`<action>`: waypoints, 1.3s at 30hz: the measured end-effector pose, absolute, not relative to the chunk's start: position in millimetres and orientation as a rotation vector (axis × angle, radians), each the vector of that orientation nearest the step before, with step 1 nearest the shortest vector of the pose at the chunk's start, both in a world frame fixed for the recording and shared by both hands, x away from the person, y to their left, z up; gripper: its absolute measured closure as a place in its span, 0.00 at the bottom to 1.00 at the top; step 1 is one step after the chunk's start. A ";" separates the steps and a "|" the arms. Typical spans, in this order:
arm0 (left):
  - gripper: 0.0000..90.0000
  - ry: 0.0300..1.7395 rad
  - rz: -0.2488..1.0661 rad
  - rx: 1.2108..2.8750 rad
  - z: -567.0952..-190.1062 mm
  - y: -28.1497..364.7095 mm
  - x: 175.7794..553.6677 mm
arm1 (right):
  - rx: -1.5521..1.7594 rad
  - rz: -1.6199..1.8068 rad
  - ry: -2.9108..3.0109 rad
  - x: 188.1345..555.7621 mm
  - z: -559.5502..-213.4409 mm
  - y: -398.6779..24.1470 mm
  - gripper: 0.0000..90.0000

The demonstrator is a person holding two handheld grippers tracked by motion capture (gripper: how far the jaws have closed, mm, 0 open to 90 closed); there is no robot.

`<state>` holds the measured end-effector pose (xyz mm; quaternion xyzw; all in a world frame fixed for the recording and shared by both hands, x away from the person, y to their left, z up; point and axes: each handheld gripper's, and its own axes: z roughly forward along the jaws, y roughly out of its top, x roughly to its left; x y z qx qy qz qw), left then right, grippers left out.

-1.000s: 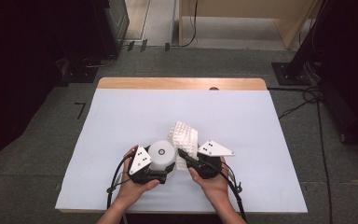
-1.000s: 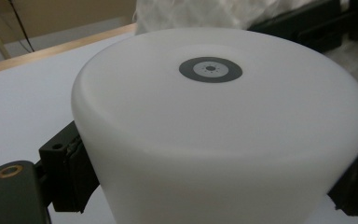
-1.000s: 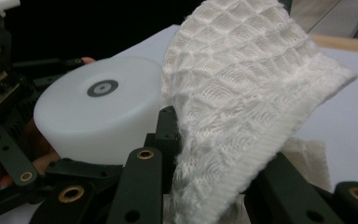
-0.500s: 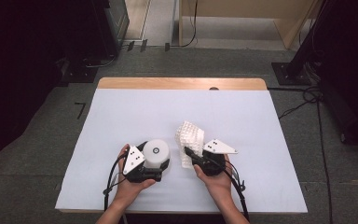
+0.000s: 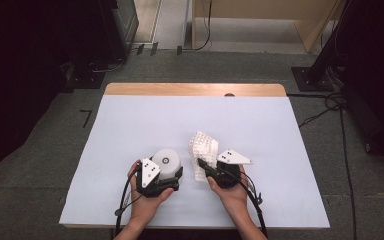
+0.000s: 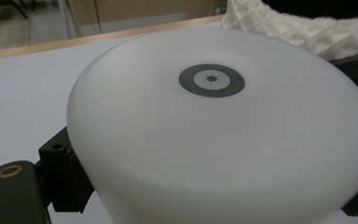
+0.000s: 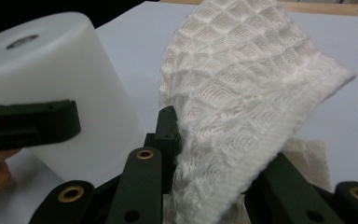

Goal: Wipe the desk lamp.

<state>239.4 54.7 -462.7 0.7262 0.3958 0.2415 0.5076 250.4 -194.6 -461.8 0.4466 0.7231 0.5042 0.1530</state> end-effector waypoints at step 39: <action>0.10 0.689 0.503 1.857 -459.8 58.5 243.3 | 1.110 1.567 2.100 233.0 -431.8 -179.0 0.81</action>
